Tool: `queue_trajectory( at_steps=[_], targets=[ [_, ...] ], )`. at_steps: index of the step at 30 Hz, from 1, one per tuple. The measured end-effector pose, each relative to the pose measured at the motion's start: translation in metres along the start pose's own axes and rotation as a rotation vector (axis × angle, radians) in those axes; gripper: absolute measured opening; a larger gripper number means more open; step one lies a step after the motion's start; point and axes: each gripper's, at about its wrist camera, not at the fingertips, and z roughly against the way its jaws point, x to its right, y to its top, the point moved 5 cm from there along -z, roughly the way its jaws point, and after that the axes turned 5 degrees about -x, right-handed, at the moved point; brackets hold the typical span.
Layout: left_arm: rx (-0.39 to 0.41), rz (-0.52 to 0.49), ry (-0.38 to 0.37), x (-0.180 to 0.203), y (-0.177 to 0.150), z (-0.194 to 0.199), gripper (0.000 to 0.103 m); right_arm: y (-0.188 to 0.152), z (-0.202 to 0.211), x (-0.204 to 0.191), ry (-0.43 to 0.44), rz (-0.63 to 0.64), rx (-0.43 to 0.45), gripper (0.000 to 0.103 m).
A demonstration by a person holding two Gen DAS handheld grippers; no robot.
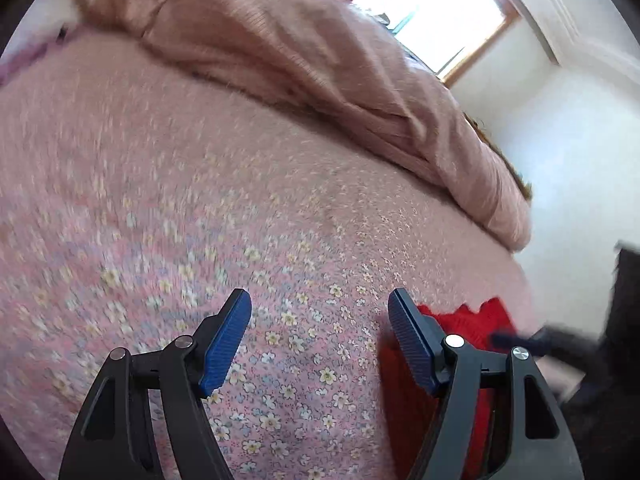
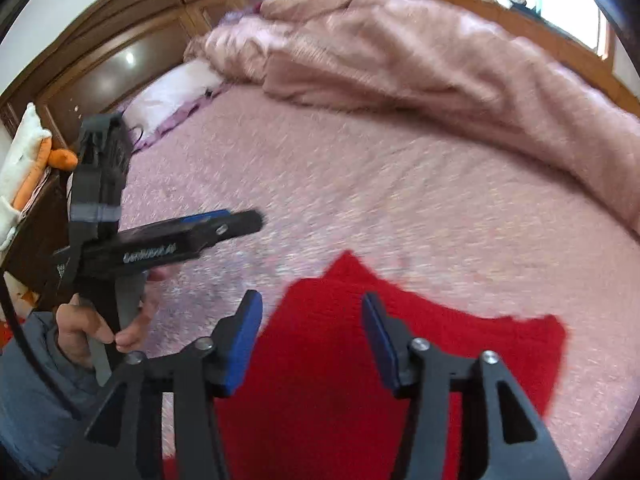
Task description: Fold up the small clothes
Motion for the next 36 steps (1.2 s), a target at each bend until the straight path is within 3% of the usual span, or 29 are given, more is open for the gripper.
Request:
queue_trajectory(
  at_steps=[2, 3, 4, 5, 7, 13, 14, 17, 19, 20, 21, 23, 26, 28, 29, 30, 36],
  targets=[
    [-0.016, 0.042, -0.045, -0.005, -0.002, 0.001, 0.065, 0.002, -0.025, -0.014, 0.018, 0.033, -0.036, 0.057],
    [-0.014, 0.039, -0.039, -0.006, -0.003, 0.002, 0.065, 0.0, -0.036, -0.017, -0.013, 0.049, -0.053, 0.055],
    [-0.007, 0.031, -0.026, -0.006, -0.003, 0.003, 0.065, -0.002, -0.045, -0.018, -0.067, 0.057, -0.067, 0.046],
    [0.001, 0.016, -0.007, -0.006, -0.003, 0.004, 0.065, -0.002, -0.048, -0.015, -0.11, 0.049, -0.063, 0.024],
    [0.0, -0.007, 0.018, -0.005, -0.006, 0.006, 0.065, 0.0, -0.04, -0.007, -0.107, -0.006, -0.006, 0.015],
    [-0.025, -0.032, 0.026, 0.007, -0.009, -0.007, 0.065, 0.004, -0.012, 0.027, -0.155, -0.167, 0.11, 0.014],
    [-0.027, -0.046, 0.037, 0.01, -0.01, -0.008, 0.065, 0.004, -0.019, 0.027, -0.133, -0.177, 0.09, 0.015],
    [-0.032, -0.078, 0.069, 0.019, -0.011, -0.017, 0.065, 0.003, -0.044, 0.013, -0.055, -0.145, -0.002, 0.031],
    [-0.035, -0.083, 0.069, 0.024, -0.011, -0.022, 0.065, 0.007, -0.042, 0.007, -0.057, -0.118, 0.004, 0.036],
    [-0.037, -0.081, 0.067, 0.024, -0.013, -0.022, 0.065, 0.014, -0.036, 0.006, -0.037, -0.11, 0.027, 0.045],
    [-0.037, -0.075, 0.065, 0.023, -0.013, -0.023, 0.065, 0.024, -0.029, 0.005, -0.001, -0.105, 0.049, 0.065],
    [-0.036, -0.057, 0.064, 0.012, -0.014, -0.009, 0.065, 0.04, -0.027, 0.007, 0.027, -0.088, 0.05, 0.089],
    [-0.043, -0.025, 0.046, 0.005, -0.014, -0.006, 0.065, 0.056, -0.047, 0.011, -0.049, 0.007, -0.01, 0.089],
    [-0.044, -0.026, 0.044, 0.004, -0.014, -0.004, 0.065, 0.055, -0.066, 0.019, -0.09, 0.035, -0.093, 0.067],
    [-0.043, -0.032, 0.053, 0.003, -0.015, -0.004, 0.065, 0.05, -0.074, 0.025, -0.078, 0.009, -0.136, 0.027],
    [-0.041, -0.033, 0.057, -0.003, -0.015, 0.002, 0.065, 0.044, -0.076, 0.029, -0.047, -0.024, -0.158, 0.009],
    [-0.05, -0.01, 0.033, -0.014, -0.013, 0.005, 0.065, 0.036, -0.071, 0.037, -0.025, -0.044, -0.121, 0.004]
  ],
)
